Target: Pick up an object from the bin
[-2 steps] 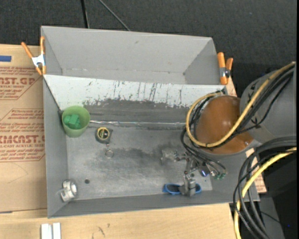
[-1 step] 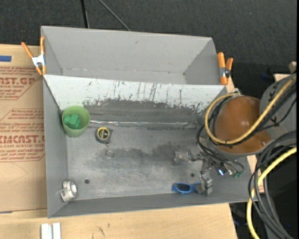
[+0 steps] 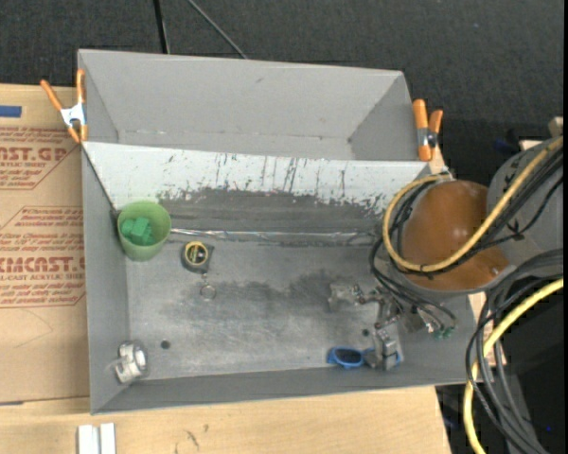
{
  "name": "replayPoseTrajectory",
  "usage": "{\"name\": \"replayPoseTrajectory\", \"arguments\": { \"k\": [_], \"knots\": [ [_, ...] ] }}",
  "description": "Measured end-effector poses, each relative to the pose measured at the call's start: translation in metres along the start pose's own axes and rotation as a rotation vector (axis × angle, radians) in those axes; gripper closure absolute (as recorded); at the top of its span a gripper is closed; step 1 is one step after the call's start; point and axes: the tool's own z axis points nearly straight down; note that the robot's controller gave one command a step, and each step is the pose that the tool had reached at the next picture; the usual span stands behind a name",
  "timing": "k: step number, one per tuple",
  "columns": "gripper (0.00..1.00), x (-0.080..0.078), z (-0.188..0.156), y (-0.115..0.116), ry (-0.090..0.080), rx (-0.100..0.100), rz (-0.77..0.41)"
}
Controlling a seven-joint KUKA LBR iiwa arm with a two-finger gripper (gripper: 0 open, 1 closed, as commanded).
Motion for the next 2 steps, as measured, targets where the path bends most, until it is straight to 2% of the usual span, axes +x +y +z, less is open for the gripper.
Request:
{"name": "replayPoseTrajectory", "arguments": {
  "k": [1,2],
  "knots": [
    [0.0,0.006,0.0,-0.01,-0.001,-0.001,0.062],
    [0.0,0.002,-0.001,0.006,-0.005,0.002,0.032]
  ]
}}
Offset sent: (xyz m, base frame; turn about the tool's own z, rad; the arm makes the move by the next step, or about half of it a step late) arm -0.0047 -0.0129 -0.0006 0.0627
